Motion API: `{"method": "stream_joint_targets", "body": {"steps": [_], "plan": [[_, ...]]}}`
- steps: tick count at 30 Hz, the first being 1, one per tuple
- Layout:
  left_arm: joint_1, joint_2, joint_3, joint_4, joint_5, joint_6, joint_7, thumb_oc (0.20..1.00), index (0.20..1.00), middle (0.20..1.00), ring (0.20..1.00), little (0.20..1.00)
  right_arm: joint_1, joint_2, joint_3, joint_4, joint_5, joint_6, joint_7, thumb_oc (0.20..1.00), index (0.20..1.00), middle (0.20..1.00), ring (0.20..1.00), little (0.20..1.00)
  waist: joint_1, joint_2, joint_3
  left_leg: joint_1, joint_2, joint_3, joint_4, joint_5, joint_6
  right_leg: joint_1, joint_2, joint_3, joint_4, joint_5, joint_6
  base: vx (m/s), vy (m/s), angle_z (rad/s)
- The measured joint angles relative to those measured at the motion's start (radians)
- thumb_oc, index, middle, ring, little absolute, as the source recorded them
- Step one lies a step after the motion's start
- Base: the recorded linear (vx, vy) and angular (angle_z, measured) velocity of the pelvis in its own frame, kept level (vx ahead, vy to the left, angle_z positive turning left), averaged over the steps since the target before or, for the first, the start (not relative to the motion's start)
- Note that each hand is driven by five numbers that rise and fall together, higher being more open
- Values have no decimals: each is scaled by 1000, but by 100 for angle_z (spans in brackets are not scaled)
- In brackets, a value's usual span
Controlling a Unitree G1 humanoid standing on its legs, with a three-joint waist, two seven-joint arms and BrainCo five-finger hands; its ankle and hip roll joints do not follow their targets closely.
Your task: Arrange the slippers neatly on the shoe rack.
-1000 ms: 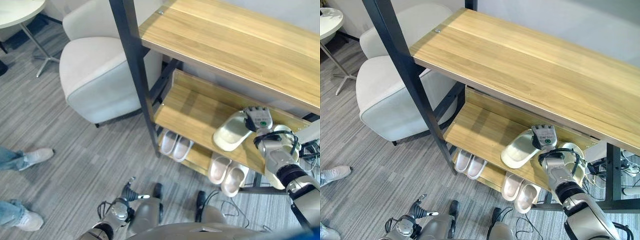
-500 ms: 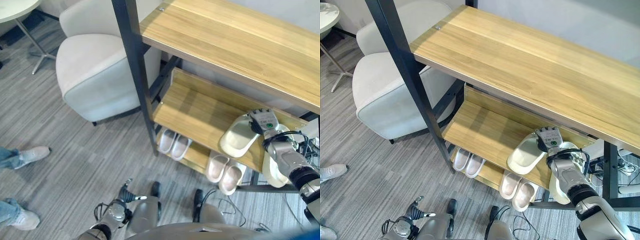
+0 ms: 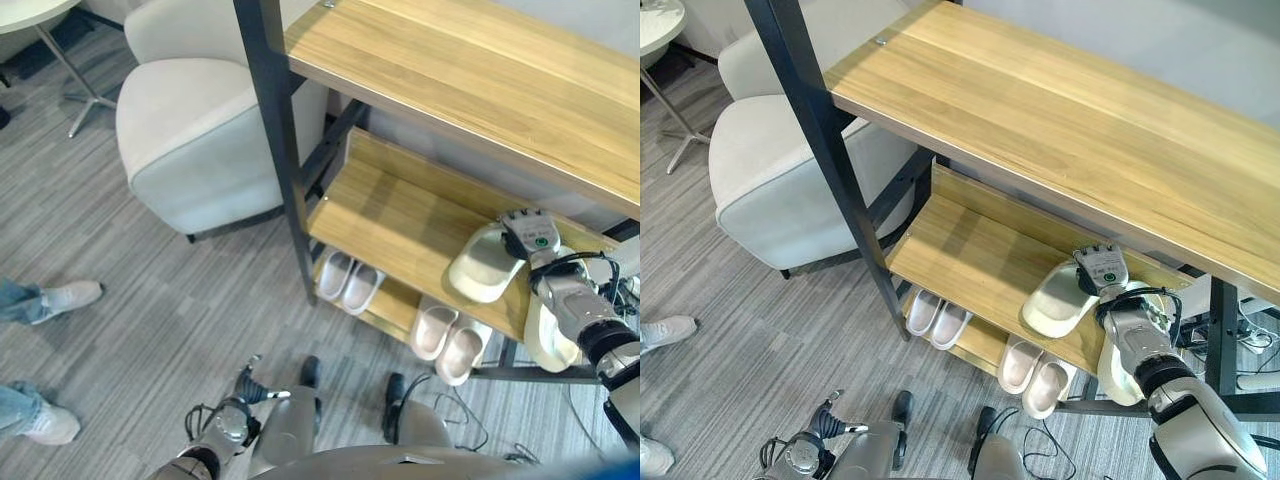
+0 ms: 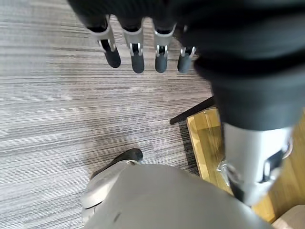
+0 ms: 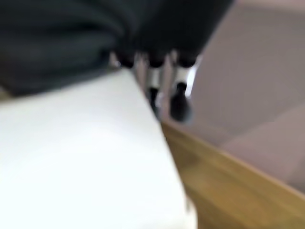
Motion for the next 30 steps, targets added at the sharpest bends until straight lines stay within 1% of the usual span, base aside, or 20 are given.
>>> {"method": "stream_joint_targets", "body": {"steps": [2, 6, 9, 10, 13, 19, 26, 30], "plan": [[-7, 0, -2, 1, 0, 1, 0, 1000, 1000, 1000, 1000, 1000, -10, -26, 21, -1, -1, -3, 0, 200, 200, 200, 200, 200, 0, 3, 2, -6, -1, -10, 0, 8, -7, -2, 0, -10, 3, 1, 0, -8, -45, 13], [-10, -1, -4, 1, 0, 1, 0, 1000, 1000, 1000, 1000, 1000, -17, -69, 62, -16, -1, -16, 7, 200, 200, 200, 200, 200, 6, 8, 6, -7, 0, -21, -1, 11, -10, -2, 0, -17, 12, -5, -2, -12, -44, 9], [-13, -2, -19, 0, 0, 0, 0, 1000, 1000, 1000, 1000, 1000, -17, -106, 78, -44, -1, -34, 19, 200, 200, 200, 200, 200, 5, 18, 12, -7, 0, -22, -2, 12, -12, -2, 0, -18, 14, -5, -3, -6, -27, 0], [-13, -2, -21, 0, 0, 0, 0, 1000, 1000, 1000, 1000, 1000, -17, -124, 96, -55, -1, -49, 21, 200, 200, 200, 200, 200, 3, 19, 12, -7, 1, -23, -2, 13, -13, -4, 2, -18, 15, -9, -9, 2, -36, 0], [-13, -1, -21, 0, 0, 0, -1, 1000, 1000, 1000, 1000, 1000, -14, -138, 104, -62, -2, -65, 22, 200, 200, 200, 200, 200, 4, 19, 12, -7, 2, -25, -6, 15, -15, -5, 2, -21, 16, -11, -11, 1, -26, 1], [-15, -1, -21, 0, 1, 0, -1, 1000, 1000, 1000, 1000, 1000, -12, -143, 103, -55, -2, -73, 23, 200, 200, 200, 200, 200, 2, 16, 11, -4, 3, -39, -17, 28, -16, -5, 3, -34, 21, -12, -10, -2, -21, 6], [-15, 1, -22, 0, 2, 0, -1, 1000, 1000, 1000, 1000, 1000, -9, -143, 106, -42, -18, -88, 24, 200, 200, 200, 200, 200, 3, 13, 9, -3, 3, -43, -17, 30, -20, -5, 3, -38, 31, -15, -11, -2, -3, 1], [-14, 3, -22, 0, 2, -1, -1, 1000, 1000, 1000, 1000, 1000, 5, -143, 105, -39, -26, -89, 25, 200, 200, 200, 200, 200, 4, 8, 7, -4, 3, -43, -17, 30, -18, -7, 2, -38, 35, -19, -18, 0, 0, 0]]}}
